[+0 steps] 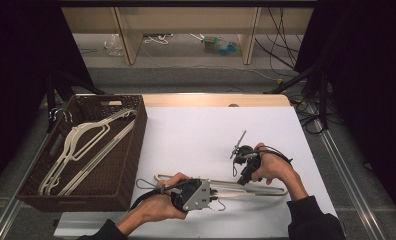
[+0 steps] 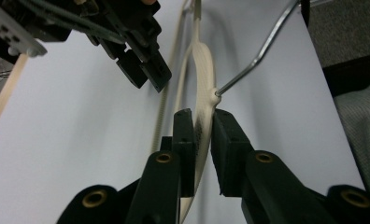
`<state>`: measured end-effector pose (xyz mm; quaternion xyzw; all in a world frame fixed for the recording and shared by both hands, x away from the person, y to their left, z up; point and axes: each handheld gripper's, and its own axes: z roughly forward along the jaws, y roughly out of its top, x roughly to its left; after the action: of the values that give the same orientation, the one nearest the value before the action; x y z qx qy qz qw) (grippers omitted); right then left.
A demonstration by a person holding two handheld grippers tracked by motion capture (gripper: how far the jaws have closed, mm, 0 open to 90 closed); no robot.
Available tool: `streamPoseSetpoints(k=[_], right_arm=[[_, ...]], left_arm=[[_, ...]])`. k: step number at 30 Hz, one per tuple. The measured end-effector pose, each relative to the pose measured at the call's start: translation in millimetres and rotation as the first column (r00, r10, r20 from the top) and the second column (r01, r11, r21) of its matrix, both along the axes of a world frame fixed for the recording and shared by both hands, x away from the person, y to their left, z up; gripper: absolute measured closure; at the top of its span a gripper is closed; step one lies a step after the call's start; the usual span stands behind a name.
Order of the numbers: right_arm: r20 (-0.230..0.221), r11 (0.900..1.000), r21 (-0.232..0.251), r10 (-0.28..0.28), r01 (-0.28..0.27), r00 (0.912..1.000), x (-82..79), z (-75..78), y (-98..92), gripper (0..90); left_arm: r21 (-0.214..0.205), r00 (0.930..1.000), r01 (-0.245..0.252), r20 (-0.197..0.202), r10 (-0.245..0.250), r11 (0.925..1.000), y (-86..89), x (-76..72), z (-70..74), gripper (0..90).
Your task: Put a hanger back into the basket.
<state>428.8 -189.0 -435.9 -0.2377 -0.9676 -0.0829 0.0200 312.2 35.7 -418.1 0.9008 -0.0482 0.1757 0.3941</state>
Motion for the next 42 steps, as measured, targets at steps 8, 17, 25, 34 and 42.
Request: streamPoseSetpoints(k=[8,17,25,34,42], right_arm=[[0.159,0.9688,0.19,-0.191,0.159,0.9686,-3.2,56.6,-25.9,45.8],[0.209,0.9499,0.254,-0.238,0.183,0.9485,-16.2,82.8,-50.0,45.0],[0.207,0.9488,0.249,-0.248,0.195,0.9464,-17.0,82.4,-53.3,45.0],[0.221,0.9485,0.254,-0.248,0.19,0.9432,-23.8,85.7,-61.6,44.8],[0.24,0.9499,0.264,-0.233,0.168,0.9425,-36.0,88.9,-64.5,40.7]], left_arm=[[-0.065,0.9964,-0.064,-0.06,0.061,0.9958,6.6,17.2,10.0,83.4],[-0.132,0.9545,-0.234,-0.219,0.202,0.9631,13.5,34.9,18.3,84.8],[-0.173,0.9028,-0.335,-0.34,0.264,0.9261,25.9,46.5,20.2,85.8],[-0.248,0.8375,-0.445,-0.456,0.302,0.8605,48.0,57.1,30.9,85.8],[-0.318,0.7837,-0.528,-0.54,0.308,0.7872,75.4,58.6,49.0,85.8]])
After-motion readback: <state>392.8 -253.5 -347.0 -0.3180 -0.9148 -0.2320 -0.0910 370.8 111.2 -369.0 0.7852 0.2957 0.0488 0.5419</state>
